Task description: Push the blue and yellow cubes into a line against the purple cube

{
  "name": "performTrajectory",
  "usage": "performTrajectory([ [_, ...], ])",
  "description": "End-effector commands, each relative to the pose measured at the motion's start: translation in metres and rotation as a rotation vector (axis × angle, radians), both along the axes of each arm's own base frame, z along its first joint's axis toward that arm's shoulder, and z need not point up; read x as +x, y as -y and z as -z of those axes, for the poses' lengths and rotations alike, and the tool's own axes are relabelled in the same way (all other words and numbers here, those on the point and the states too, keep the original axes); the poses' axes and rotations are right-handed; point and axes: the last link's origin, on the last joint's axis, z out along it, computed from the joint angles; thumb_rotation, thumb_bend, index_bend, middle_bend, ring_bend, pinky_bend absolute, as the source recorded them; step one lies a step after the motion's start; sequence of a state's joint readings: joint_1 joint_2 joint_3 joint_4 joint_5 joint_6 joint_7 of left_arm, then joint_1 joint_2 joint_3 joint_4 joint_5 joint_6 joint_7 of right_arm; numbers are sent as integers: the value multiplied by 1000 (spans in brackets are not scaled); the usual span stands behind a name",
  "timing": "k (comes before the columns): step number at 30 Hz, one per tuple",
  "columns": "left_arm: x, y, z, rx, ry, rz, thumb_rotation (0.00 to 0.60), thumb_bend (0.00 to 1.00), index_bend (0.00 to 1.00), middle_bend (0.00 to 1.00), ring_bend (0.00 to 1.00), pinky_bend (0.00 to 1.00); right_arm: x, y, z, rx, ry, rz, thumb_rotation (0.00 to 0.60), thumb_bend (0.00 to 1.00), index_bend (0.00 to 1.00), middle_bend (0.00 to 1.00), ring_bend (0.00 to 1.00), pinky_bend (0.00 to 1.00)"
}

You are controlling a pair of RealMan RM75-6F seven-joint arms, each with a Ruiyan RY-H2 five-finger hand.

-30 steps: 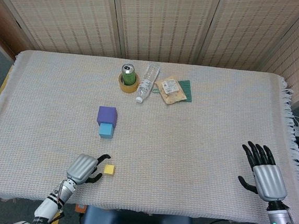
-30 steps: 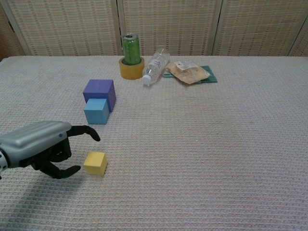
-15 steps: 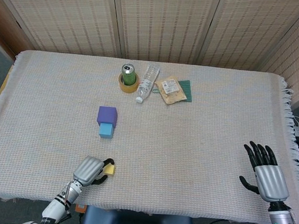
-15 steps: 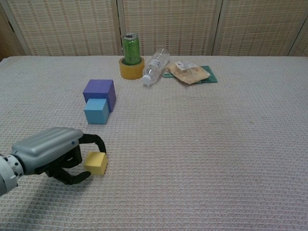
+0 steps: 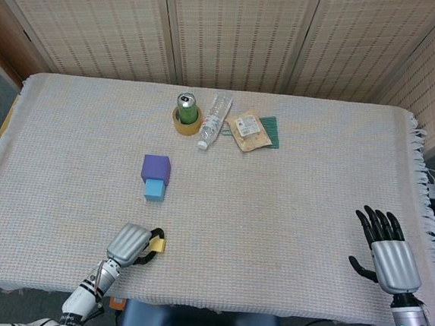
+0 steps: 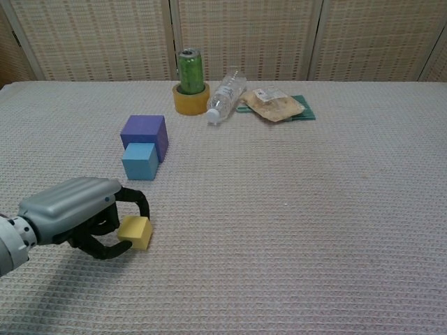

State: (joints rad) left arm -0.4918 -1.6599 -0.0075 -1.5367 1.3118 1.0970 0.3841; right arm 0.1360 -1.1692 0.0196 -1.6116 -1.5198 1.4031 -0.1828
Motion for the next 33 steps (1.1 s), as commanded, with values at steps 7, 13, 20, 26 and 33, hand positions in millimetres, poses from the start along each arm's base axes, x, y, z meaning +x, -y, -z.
performTrajectory([
  [7, -8, -41, -28, 41, -35, -14, 600, 380, 478, 1000, 1000, 1000, -2, 3, 1, -14, -20, 27, 520, 26, 0, 0, 0, 0],
  [13, -11, -59, -35, 38, -31, -33, 600, 383, 478, 1000, 1000, 1000, -3, 5, 4, -15, -34, 40, 519, 26, 0, 0, 0, 0],
  [20, -12, -70, -37, 30, -21, -42, 600, 381, 474, 1000, 1000, 1000, -5, 10, 8, -16, -48, 64, 520, 26, 0, 0, 0, 0],
  [26, -9, -76, -27, 9, -28, -27, 600, 382, 467, 1000, 1000, 1000, -7, 12, 8, -21, -53, 77, 519, 26, 0, 0, 0, 0],
  [33, -9, -84, -18, 18, -50, -15, 600, 383, 453, 1000, 1000, 1000, -8, 13, 8, -24, -55, 87, 520, 26, 0, 0, 0, 0],
])
